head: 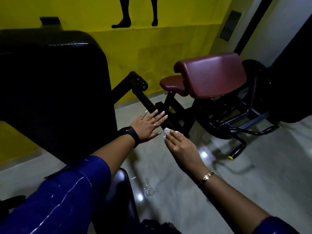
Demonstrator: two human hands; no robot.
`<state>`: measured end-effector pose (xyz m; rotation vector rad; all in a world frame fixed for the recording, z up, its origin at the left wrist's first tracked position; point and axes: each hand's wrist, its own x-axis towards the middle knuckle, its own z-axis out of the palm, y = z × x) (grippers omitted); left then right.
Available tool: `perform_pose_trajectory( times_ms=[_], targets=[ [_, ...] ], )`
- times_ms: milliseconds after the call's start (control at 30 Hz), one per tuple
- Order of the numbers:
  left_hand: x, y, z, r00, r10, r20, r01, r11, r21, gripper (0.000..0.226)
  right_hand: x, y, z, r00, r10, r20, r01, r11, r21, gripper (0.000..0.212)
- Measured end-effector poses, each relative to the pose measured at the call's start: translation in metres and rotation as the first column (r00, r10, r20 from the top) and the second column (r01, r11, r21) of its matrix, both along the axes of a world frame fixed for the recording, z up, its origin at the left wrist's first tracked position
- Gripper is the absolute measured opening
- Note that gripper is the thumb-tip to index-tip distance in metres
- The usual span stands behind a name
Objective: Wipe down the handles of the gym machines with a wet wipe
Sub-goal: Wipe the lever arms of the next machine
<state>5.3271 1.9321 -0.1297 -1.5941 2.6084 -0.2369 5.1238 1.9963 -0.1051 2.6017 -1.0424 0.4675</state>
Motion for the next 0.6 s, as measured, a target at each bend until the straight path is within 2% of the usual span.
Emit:
perform_pose_trajectory(
  times_ms=[100,200,267,333,367,400,500,600],
  targets=[
    [0.004,-0.004,-0.003,0.999,-0.037,-0.022,0.037,0.999,0.01,0.062,0.008,-0.002,0.007,0.994,-0.097,0.046,0.095,0.994,0.05,0.038],
    [0.006,-0.006,-0.007,0.984,-0.059,-0.17,0.064,0.998,0.021,0.069,0.029,-0.014,0.002,0.98,-0.197,-0.006,0.197,0.974,0.108,0.03],
    [0.008,-0.009,-0.012,0.97,-0.062,-0.236,0.067,0.998,0.011,0.071,0.031,-0.018,-0.001,0.981,-0.152,-0.118,0.166,0.98,0.113,0.037],
    [0.011,-0.015,-0.018,0.968,-0.083,-0.237,0.083,0.996,-0.008,0.073,0.022,-0.013,0.003,0.959,-0.029,-0.282,0.04,0.999,0.032,0.019],
    [0.012,-0.018,-0.018,0.967,-0.102,-0.234,0.098,0.995,-0.027,0.074,0.013,-0.011,0.006,0.941,0.033,-0.337,-0.025,0.999,0.029,0.018],
    [0.013,-0.021,-0.018,0.964,-0.117,-0.237,0.114,0.993,-0.028,0.075,0.006,-0.011,0.01,0.927,0.091,-0.363,-0.064,0.994,0.088,0.027],
    [0.012,-0.025,-0.024,0.959,-0.142,-0.245,0.139,0.99,-0.032,0.075,-0.005,-0.018,0.021,0.938,0.129,-0.322,-0.075,0.982,0.175,0.04],
    [0.008,-0.021,-0.025,0.946,-0.125,-0.299,0.114,0.992,-0.055,0.073,0.011,-0.027,0.02,0.977,0.016,-0.214,0.029,0.979,0.204,0.04]
  ],
)
